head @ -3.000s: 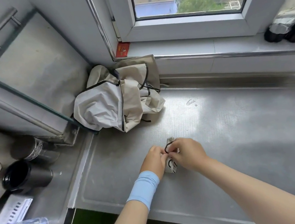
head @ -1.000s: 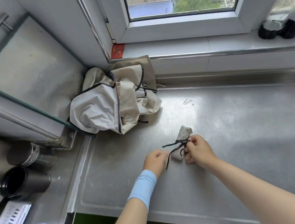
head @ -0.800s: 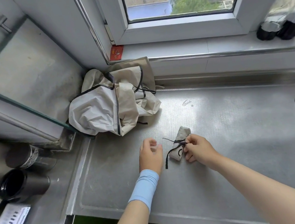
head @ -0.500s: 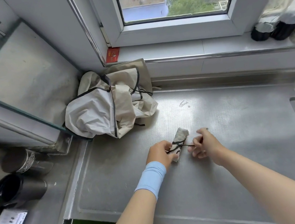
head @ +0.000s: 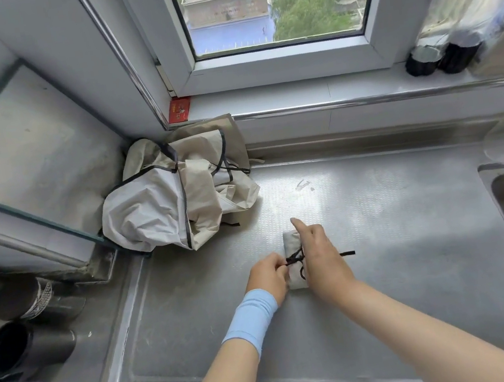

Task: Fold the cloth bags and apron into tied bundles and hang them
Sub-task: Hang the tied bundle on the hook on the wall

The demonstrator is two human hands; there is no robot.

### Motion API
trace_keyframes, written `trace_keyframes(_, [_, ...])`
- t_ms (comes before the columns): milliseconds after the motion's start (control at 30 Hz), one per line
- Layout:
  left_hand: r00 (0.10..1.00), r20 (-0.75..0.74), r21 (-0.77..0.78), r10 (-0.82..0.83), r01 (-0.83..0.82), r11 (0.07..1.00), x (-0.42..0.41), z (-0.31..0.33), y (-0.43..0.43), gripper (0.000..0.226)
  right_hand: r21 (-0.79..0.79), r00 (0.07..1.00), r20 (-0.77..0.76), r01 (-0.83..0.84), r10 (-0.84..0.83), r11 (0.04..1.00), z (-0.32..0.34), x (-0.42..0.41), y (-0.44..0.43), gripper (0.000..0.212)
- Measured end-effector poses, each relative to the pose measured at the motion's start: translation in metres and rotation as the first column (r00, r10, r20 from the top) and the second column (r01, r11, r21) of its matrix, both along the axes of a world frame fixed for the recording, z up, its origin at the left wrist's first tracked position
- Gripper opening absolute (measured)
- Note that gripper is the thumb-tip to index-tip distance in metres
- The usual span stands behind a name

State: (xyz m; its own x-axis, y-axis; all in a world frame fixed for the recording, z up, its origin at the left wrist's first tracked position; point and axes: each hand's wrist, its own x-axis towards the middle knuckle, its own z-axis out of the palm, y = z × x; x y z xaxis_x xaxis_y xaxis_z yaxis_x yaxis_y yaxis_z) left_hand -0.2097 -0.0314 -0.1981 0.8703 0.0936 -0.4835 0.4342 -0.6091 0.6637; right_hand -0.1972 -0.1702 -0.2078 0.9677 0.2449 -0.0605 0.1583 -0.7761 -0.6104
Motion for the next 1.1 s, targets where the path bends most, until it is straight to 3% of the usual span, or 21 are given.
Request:
trace_keyframes(100, [0.992,-0.098,-0.09,0.083,-0.092,0.992,-0.004,-0.009,0.005,0.02,0.181,0.988,-0.132,0.108,-0.085,0.977,0.004,0.003,0.007,0.071])
trace_keyframes(167, [0.985,-0.134,-0.071,0.105,-0.116,0.991,-0.004,-0.016,0.009,0.018,0.204,0.969,-0.23,0.134,-0.086,0.97,0.001,0.004,0.005,0.055])
trace_keyframes(300, [0.976,-0.154,-0.059,0.156,-0.166,0.984,-0.004,-0.01,0.012,0.033,-0.052,0.963,-0.271,-0.009,-0.005,0.999,0.003,0.012,-0.002,0.026])
trace_keyframes(467, [0.973,-0.101,-0.109,0.207,-0.217,0.97,-0.003,-0.015,0.019,0.031,-0.12,0.933,-0.35,-0.132,0.083,0.984,0.014,0.027,-0.007,0.023])
trace_keyframes(567, [0.978,-0.063,-0.114,0.198,-0.204,0.972,-0.005,-0.017,0.021,0.027,0.028,0.887,-0.454,-0.083,0.087,0.996,0.01,0.03,-0.013,0.012])
trace_keyframes(700, [0.983,-0.047,-0.126,0.176,-0.18,0.976,-0.012,-0.024,0.022,0.023,0.221,0.854,-0.518,0.092,0.037,0.971,0.0,0.03,-0.021,0.018])
trace_keyframes(1100, [0.992,-0.056,-0.06,0.11,-0.114,0.992,-0.011,-0.017,0.024,0.025,0.109,0.893,-0.449,0.075,-0.018,0.991,-0.007,0.023,-0.03,0.019])
